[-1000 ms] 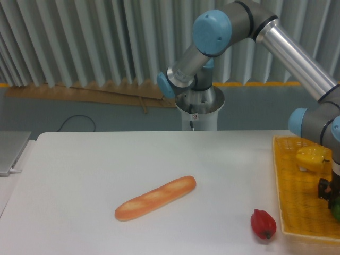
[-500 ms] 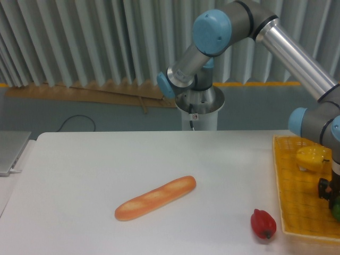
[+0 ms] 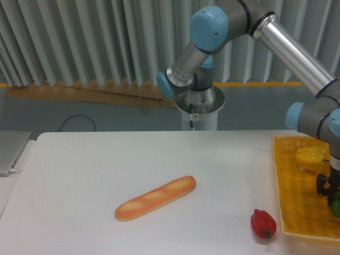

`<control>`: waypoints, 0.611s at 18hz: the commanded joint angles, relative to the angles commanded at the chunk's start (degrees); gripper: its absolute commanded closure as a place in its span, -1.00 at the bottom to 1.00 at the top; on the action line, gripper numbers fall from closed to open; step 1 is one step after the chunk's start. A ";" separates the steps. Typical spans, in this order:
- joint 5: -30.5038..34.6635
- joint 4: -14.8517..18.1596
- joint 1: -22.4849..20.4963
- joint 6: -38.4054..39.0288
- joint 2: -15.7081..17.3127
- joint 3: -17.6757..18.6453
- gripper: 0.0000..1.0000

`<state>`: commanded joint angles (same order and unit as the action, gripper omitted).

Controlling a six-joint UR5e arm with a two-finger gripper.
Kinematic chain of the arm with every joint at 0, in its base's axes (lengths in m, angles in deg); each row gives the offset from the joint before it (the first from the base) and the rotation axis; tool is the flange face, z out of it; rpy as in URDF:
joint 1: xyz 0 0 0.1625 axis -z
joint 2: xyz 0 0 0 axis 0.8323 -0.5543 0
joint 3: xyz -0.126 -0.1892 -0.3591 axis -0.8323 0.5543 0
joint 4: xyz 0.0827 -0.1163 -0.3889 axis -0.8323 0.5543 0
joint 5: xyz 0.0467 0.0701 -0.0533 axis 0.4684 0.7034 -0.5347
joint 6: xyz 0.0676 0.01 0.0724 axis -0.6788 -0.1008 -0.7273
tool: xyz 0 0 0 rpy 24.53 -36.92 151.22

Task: Place the green pepper on the table
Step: 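Close the gripper on the green pepper and lift it, then carry the green pepper out of the basket beside the baguette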

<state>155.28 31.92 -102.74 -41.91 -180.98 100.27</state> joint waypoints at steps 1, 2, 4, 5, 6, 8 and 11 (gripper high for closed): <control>-0.09 0.44 0.17 0.00 0.70 0.44 -0.46; -0.09 1.14 0.61 -0.09 1.14 0.71 -0.46; -0.09 2.46 1.40 -0.09 2.28 1.41 -0.46; -0.09 2.98 1.67 -0.09 2.73 1.85 -0.46; -0.09 3.51 2.37 0.00 3.25 2.37 -0.46; -0.09 5.18 3.51 0.17 4.83 3.69 -0.46; -0.26 7.90 5.88 0.35 6.50 5.10 -0.47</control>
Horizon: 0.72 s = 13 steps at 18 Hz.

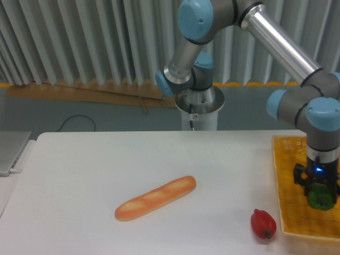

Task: Place the green pepper on the table
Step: 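Carry the green pepper out of the basket beside the baguette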

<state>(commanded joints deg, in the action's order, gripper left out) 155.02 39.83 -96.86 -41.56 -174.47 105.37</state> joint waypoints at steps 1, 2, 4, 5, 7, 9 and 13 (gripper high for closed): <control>0.00 0.97 0.79 0.61 0.53 0.44 -0.47; -0.35 2.28 1.41 0.96 0.97 0.79 -0.47; -0.53 5.01 2.99 1.23 2.63 1.58 -0.47; -0.53 6.50 3.87 1.32 3.08 1.67 -0.47; -0.53 8.96 5.28 1.67 3.87 1.85 -0.47; -0.79 11.51 6.42 1.58 4.84 1.85 -0.47; -5.35 13.62 8.01 2.02 6.42 1.85 -0.47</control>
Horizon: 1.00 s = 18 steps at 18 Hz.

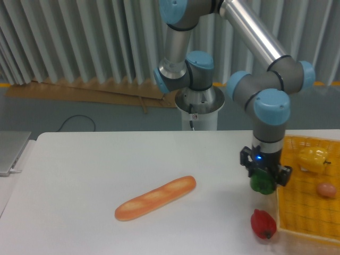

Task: Place the green pepper on the table
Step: 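Carry the green pepper out of the basket beside the baguette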

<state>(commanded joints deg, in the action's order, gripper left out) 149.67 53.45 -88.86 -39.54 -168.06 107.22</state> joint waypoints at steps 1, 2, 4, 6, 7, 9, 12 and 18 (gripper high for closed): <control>-1.67 0.53 0.00 0.09 0.61 0.09 -0.47; -2.56 0.80 0.00 0.35 1.14 0.09 -0.47; -2.13 2.11 0.87 0.97 1.15 0.70 -0.47; -1.78 2.47 1.93 1.49 0.97 0.79 -0.46; -1.34 2.64 2.80 1.58 0.80 0.79 -0.47; -0.64 2.91 4.65 1.58 -0.34 0.70 -0.47; 0.68 2.91 7.55 1.15 -0.96 0.53 -0.46; 0.51 3.08 11.95 1.06 -0.79 -0.62 -0.46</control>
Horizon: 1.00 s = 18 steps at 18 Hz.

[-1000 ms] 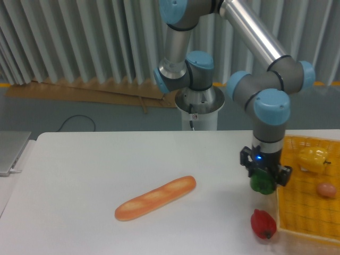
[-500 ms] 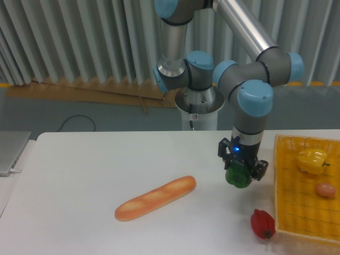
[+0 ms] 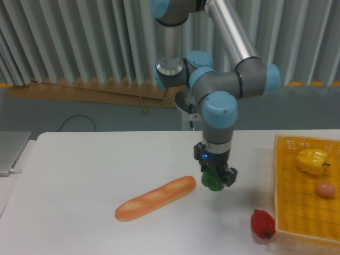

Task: Place the green pepper on the table
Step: 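Carry the green pepper out of the basket beside the baguette, then lower the green pepper onto the table and open the gripper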

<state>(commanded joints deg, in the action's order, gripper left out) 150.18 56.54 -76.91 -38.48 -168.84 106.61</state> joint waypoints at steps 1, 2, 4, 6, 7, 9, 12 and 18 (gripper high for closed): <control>0.00 0.00 0.18 0.00 0.09 0.09 -0.46; 0.17 0.00 0.70 0.09 0.17 0.17 -0.46; 0.35 0.00 1.14 0.35 0.26 0.35 -0.46; 0.35 -0.35 2.28 0.88 -0.44 0.62 -0.46; 0.44 -0.44 2.64 1.49 -0.70 0.62 -0.46; 0.70 -0.44 4.21 1.67 -0.70 0.70 -0.46; 3.68 -0.35 6.06 2.19 -0.44 1.05 -0.46; 3.78 -2.20 4.93 3.08 -3.07 -0.53 -0.46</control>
<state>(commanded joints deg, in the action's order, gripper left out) 153.96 54.34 -71.98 -35.40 -171.92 106.08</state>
